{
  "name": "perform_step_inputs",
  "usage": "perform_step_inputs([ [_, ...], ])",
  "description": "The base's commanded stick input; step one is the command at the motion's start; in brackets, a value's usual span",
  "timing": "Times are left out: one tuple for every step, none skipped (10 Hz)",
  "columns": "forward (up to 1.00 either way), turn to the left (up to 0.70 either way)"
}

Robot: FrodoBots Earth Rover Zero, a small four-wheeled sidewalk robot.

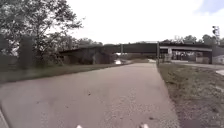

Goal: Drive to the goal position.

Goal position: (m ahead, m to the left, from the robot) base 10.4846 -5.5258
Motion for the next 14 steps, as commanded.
perform_step_inputs([
  [0.70, 0.00],
  [0.70, 0.00],
  [0.70, 0.00],
  [0.70, 0.00],
  [0.70, 0.00],
  [0.70, 0.00],
  [0.70, 0.00],
  [0.70, 0.00],
  [0.70, 0.00],
  [0.70, 0.00],
  [0.70, 0.00],
  [0.70, 0.00],
  [0.70, 0.00],
  [0.70, 0.00],
])
